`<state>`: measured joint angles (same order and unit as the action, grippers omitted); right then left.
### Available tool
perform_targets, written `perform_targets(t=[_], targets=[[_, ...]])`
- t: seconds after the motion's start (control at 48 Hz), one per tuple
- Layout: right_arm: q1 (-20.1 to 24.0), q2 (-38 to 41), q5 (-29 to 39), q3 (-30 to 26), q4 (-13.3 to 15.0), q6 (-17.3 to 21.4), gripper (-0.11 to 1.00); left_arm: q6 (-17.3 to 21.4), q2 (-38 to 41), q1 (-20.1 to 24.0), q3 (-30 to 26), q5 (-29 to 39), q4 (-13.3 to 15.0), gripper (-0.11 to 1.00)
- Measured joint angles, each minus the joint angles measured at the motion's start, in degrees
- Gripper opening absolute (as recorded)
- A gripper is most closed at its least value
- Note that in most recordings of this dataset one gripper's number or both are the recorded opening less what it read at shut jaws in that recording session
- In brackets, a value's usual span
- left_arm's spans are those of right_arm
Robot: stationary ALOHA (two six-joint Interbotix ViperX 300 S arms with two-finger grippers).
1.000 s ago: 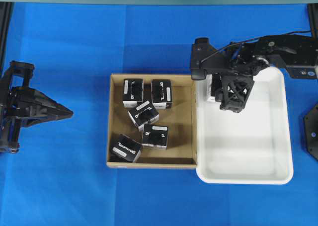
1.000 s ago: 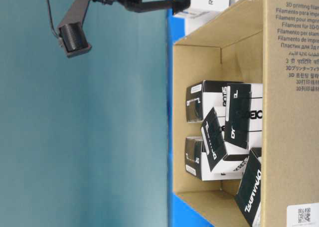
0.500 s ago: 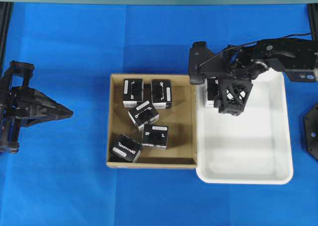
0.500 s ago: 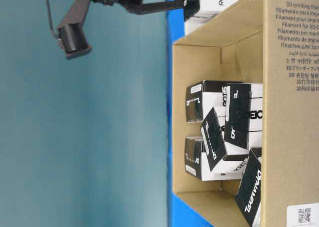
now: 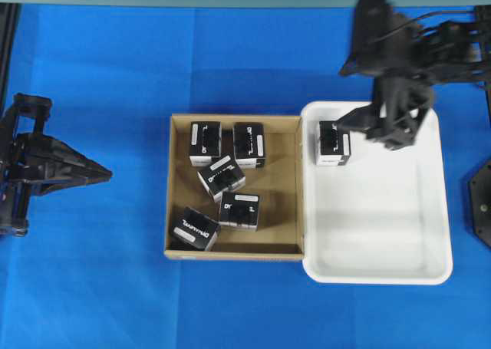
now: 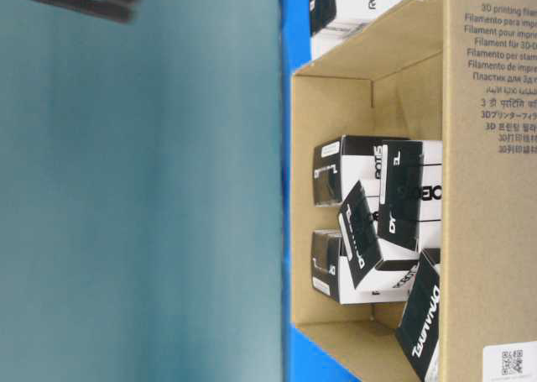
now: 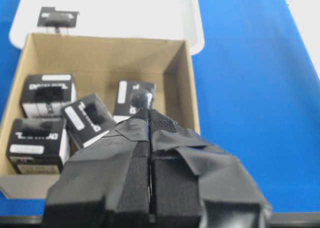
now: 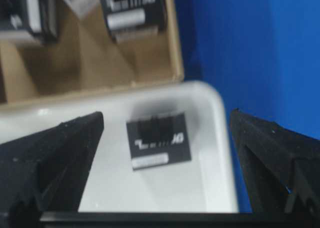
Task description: Pick a box that is randomly placed inside the cardboard box.
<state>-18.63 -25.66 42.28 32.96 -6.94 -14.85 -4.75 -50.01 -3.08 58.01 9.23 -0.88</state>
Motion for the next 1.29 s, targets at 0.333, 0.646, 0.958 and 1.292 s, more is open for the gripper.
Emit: perform_targets(t=[0.333, 0.646, 0.958, 1.292], targets=[[3.87, -14.5, -11.95, 8.17, -1.93, 0.35, 0.99, 0.0, -0.62, -0.09, 0.0, -0.09, 0.09, -0.07], [9.4, -22.94, -17.05, 13.62, -2.11, 3.69, 0.99, 0.09, -0.53, 0.0, 0.0, -1.58, 0.0, -0.07], [11.51, -28.65, -20.3, 18.02, -2.2, 5.19, 0.99, 0.09, -0.62, -0.09, 0.0, -1.93, 0.09, -0.07], [11.51, -34.54, -20.65, 20.39, -2.11, 5.89, 0.99, 0.09, -0.53, -0.09, 0.0, -1.93, 0.0, -0.07]])
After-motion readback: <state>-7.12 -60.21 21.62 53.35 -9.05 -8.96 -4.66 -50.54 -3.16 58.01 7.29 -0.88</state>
